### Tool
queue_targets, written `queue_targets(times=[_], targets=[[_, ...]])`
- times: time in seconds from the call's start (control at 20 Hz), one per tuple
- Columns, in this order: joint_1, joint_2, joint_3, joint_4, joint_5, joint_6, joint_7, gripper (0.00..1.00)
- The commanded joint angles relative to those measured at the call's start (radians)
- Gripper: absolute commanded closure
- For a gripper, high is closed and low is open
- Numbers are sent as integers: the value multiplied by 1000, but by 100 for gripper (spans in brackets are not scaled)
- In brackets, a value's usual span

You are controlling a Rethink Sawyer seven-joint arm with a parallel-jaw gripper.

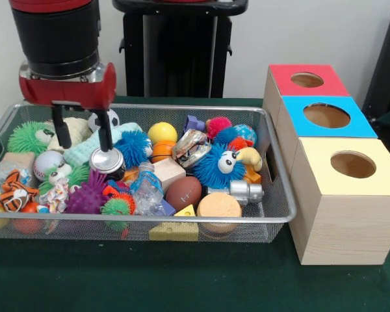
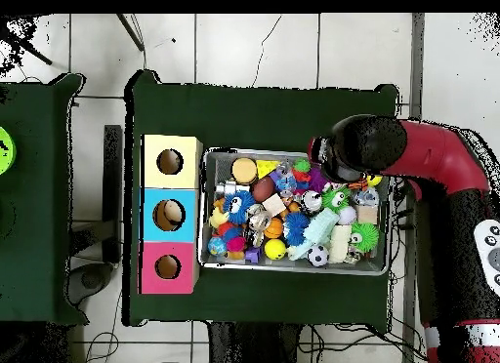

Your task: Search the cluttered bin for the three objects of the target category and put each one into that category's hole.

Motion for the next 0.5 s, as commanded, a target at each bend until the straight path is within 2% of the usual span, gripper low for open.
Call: queue_targets(times=[0.05,0.25,0.5], targets=[[-62,31,4,14,-19,122,-230,0],[-82,50,18,15,-30,98,-246,0],[-87,67,27,25,-35,60,-219,0]])
